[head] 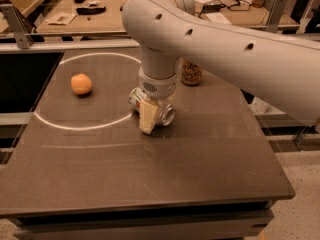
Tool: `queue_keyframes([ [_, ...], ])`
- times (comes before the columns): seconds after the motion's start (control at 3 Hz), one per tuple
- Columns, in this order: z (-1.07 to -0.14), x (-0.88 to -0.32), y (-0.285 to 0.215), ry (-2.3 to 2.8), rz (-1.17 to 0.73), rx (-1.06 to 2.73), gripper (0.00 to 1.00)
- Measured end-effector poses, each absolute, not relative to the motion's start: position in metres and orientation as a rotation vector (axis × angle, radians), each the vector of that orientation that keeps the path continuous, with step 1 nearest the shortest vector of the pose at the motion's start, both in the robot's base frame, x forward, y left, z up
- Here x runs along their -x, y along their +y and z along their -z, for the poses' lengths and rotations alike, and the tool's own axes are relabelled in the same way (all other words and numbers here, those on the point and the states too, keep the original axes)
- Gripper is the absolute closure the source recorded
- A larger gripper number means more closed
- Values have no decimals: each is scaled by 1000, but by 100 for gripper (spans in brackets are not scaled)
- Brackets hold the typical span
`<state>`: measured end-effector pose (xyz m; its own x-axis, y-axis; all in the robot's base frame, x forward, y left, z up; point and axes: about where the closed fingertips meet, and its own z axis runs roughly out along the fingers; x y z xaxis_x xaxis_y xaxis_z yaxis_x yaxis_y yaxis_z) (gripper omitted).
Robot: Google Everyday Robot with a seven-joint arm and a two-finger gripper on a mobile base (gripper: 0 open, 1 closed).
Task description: Place 7up can upright
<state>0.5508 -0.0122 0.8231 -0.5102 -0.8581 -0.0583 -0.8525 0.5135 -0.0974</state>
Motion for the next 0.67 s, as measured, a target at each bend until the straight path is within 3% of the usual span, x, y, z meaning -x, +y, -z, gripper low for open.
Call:
queue_keyframes([
  [0.67,-848,-548,-18,2599,81,1490,88],
])
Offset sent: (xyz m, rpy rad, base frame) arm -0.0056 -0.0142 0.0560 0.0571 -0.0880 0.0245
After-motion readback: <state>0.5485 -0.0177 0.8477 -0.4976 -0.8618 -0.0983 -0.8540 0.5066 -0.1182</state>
